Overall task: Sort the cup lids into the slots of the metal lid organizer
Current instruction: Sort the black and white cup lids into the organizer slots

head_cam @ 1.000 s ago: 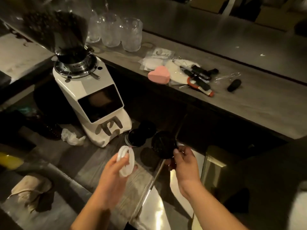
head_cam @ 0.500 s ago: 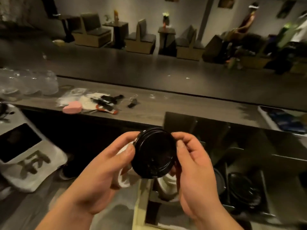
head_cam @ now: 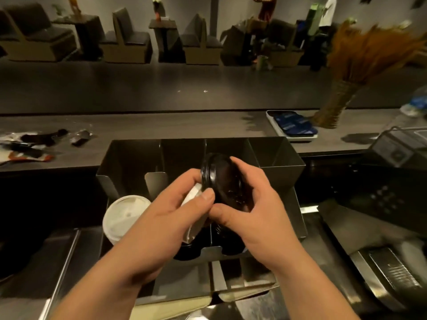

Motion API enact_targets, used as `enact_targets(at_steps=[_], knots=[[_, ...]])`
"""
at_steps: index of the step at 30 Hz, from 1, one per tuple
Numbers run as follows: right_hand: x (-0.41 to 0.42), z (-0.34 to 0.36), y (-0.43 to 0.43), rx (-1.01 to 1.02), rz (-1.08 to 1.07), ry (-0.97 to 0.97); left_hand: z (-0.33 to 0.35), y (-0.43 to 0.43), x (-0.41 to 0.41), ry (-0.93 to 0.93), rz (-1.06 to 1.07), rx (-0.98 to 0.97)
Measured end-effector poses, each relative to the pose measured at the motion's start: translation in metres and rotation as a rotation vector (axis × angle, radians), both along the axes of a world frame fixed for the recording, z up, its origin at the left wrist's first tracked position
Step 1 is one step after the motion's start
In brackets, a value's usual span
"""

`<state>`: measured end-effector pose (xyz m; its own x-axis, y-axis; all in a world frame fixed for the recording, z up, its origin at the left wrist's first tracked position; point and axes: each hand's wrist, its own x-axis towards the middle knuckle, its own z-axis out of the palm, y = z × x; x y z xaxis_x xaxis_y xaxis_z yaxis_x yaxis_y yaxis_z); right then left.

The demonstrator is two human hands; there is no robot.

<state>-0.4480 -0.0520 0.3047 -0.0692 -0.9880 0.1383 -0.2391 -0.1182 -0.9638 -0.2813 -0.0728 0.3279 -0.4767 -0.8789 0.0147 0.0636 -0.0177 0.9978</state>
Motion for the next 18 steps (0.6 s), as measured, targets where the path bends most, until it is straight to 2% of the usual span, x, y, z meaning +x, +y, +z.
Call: enact_targets(at_steps=[3, 5, 9, 12, 18], knots=[[-0.033, -0.009, 0.0, 0.02, -0.027, 0.067, -0.008, -0.008, -0.006, 0.015, 0.103, 0.039], [-0.049, -0.02, 0.002, 0.053, -0.074, 0.167, -0.012, -0.011, 0.0, 0.135, 0.214, 0.135], [-0.048, -0.043, -0.002, 0.109, -0.058, 0.619, -0.018, -0.009, 0.011, 0.49, 0.313, 0.382], [-0.04, -0.057, -0.012, 0.133, -0.057, 0.898, -0.023, -0.009, 0.016, 0.579, 0.305, 0.45], [-0.035, -0.061, -0.023, 0.244, 0.032, 0.985, -0.034, -0.013, 0.023, 0.632, 0.281, 0.467]])
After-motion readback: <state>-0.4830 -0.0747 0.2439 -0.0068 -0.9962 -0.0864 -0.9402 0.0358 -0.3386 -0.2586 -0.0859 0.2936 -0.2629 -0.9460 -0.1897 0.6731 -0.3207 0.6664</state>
